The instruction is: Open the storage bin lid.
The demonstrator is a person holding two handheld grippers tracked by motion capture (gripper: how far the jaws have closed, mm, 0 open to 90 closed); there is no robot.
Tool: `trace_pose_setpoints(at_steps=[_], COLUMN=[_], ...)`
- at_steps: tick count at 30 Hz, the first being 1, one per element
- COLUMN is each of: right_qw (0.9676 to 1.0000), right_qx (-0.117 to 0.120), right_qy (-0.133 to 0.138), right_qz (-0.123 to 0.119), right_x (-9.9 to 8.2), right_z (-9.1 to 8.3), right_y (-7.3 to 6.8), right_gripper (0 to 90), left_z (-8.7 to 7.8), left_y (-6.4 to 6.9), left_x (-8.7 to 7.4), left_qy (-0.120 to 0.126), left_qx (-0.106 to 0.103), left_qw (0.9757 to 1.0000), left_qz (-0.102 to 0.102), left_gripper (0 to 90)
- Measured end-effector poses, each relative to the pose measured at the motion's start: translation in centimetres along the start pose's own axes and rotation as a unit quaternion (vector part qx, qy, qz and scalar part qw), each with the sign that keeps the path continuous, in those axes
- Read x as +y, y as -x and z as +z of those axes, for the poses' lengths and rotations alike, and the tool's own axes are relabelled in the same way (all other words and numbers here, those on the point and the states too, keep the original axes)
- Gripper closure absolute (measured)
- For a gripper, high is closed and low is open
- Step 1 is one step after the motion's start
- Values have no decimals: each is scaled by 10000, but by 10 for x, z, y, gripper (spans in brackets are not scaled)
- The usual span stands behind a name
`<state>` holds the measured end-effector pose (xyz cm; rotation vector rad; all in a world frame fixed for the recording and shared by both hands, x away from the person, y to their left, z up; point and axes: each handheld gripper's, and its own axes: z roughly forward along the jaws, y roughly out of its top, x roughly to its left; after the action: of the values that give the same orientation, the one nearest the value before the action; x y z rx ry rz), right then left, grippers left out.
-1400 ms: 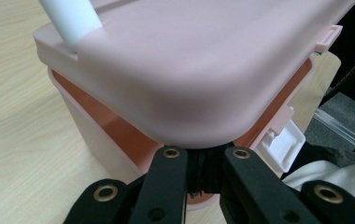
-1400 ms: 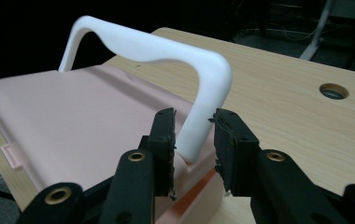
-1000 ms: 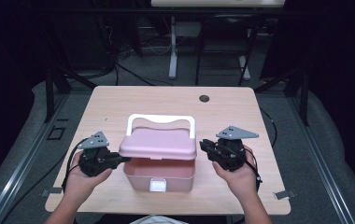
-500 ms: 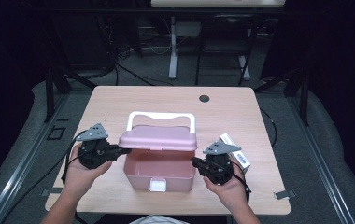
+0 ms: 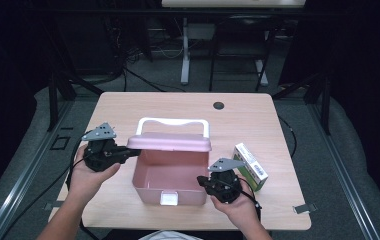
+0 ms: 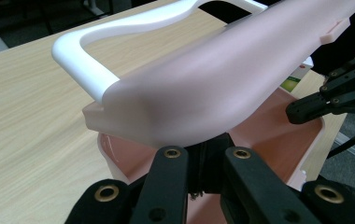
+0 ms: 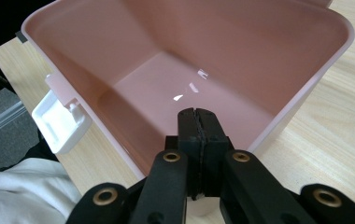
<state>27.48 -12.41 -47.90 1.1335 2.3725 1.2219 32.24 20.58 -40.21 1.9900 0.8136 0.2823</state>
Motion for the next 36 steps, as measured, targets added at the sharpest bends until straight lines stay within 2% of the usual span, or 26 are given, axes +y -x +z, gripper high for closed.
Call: trace_pose_setpoints(at_steps=[15,25,36], right_qw=[10000,9999,10000], right_qx=[52,-31,-3], right_qy=[31,63,-29], right_qz=[21,93,9], right_x=[0,2,0], right_z=[0,-1,0], right_y=[4,10,4], right_gripper=[900,900,900], left_z=[1,3,5], left_y=[-6,-8,-13], left_x=[11,21,29], left_qy=[-2,12,20], left_qx=[57,74,119], left_qw=[10000,10000,9999], left_qz=[-14,-15,-51], left_gripper=[900,900,900])
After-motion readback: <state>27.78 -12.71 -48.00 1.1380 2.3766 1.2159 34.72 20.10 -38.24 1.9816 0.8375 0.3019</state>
